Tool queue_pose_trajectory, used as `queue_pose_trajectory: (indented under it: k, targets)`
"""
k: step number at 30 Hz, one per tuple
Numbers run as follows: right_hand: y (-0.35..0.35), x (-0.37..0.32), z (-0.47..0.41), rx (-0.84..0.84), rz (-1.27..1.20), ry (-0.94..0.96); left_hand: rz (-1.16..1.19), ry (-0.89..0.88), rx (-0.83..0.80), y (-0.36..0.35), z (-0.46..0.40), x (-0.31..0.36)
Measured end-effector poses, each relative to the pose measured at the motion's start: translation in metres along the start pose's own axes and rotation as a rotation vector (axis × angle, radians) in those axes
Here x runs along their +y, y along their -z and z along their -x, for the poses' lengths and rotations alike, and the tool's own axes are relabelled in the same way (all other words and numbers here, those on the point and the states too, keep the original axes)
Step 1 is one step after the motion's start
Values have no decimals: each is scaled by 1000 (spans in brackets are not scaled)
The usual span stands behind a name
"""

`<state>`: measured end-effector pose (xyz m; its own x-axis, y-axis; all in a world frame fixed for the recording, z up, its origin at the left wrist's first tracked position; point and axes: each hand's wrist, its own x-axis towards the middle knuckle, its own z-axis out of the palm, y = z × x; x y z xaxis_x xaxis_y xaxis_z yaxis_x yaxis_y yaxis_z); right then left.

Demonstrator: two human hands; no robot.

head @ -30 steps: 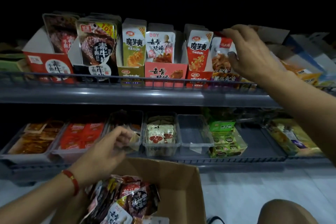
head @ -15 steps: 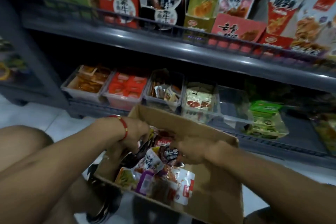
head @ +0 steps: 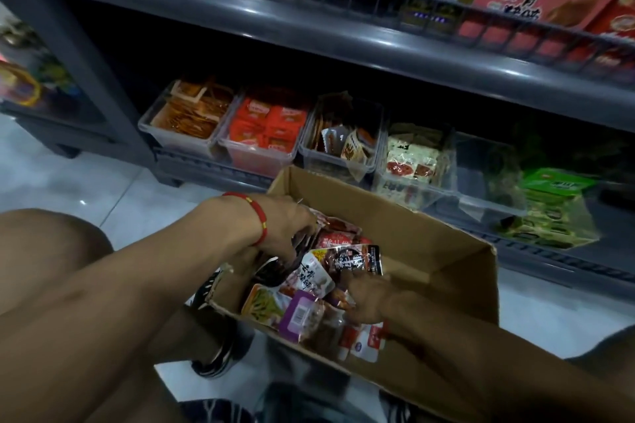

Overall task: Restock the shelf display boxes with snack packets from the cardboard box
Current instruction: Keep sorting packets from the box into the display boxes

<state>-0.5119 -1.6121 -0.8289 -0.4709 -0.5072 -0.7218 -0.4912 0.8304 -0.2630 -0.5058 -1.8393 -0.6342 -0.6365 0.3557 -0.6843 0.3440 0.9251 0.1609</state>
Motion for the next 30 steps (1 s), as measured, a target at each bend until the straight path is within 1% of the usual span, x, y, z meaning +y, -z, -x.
queue_pose_trajectory:
  k: [2, 4, 6, 9, 11, 14, 17, 19, 21, 25, 28, 30]
  targets:
    - [4, -3, 7, -22, -46, -17, 4, -9, -2, 1, -5, 3]
    - [3, -5, 18, -55, -72, -61, -20, -25, 2, -1, -10, 5]
    - [-1, -5, 28, -77, -148, -121, -22, -39, -2, -1, -14, 7]
    - [-5, -9, 45, -44, -138, -104, -29, -43, -8, -3, -20, 8]
    - [-1, -6, 47, -57, -162, -129, -34, -47, -19, -4, -23, 11]
    - [22, 0, 54, -47, -257, -159, -14, -55, -25, -4, -24, 15]
    - [48, 12, 74, 3, -304, -195, 16, -65, -26, -6, -26, 22]
    - [65, 19, 91, 58, -409, -166, 70, -66, 10, -8, -28, 26]
    - [79, 23, 109, 113, -589, -103, 198, -64, 84, -10, -31, 31]
    - [97, 15, 142, 238, -991, 50, 638, -71, 233, -10, -35, 34]
    - [99, 12, 152, 304, -1151, 71, 990, -89, 359, -7, -36, 29]
    - [100, 12, 157, 324, -1243, 65, 1088, -110, 417, -3, -34, 27]
